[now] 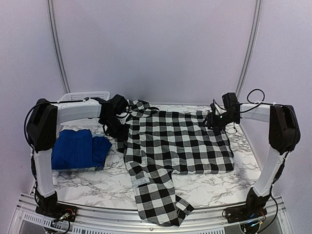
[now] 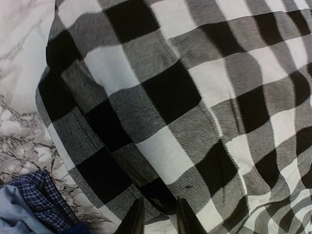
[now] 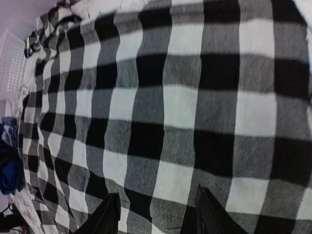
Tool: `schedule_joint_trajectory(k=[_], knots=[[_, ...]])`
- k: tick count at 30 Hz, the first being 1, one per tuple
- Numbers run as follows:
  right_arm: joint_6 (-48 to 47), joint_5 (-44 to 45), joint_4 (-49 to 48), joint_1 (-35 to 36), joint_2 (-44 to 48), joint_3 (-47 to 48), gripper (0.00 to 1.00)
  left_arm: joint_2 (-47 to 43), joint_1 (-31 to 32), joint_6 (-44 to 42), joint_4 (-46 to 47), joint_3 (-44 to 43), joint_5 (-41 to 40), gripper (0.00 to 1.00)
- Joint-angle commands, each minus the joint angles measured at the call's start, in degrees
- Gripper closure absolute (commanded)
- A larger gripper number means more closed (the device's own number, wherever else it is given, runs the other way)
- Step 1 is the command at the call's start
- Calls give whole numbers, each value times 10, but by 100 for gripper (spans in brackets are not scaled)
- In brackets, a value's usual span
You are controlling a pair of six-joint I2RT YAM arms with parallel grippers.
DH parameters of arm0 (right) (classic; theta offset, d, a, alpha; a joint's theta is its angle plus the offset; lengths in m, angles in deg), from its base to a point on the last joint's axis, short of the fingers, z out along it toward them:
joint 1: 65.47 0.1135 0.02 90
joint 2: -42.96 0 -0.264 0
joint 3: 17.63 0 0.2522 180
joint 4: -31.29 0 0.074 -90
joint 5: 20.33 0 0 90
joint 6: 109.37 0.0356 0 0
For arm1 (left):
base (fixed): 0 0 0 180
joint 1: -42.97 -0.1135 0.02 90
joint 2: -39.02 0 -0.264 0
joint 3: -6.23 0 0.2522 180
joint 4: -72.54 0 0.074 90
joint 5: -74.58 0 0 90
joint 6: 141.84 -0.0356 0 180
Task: Fold and stack the mixed laundry pile
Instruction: Flatten out the crumpled shirt at the center of the board, then fold the flattened shirt at the center of the board.
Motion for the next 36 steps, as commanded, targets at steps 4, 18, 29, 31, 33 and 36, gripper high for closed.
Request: schedule_joint_trajectory(k=[4,18,29,31,33,36], knots=[[9,-4,-17,20,23,-131,52,65,-13,39,-23,-5,-64,84],[-22,-43,4,-14,-37,-21,52,150,-106,50,-61,-174,-126,86],[33,-19,77,-31,225,-219,50,-49,3,111,-24,-30,-71,44],[53,-14,78,-34,268,-276,49,-97,21,152,-3,33,-64,42],[73,-2,82,-35,302,-315,49,-140,36,195,29,101,-49,41],[103,17,81,-37,336,-364,51,-198,61,263,82,202,-42,39]])
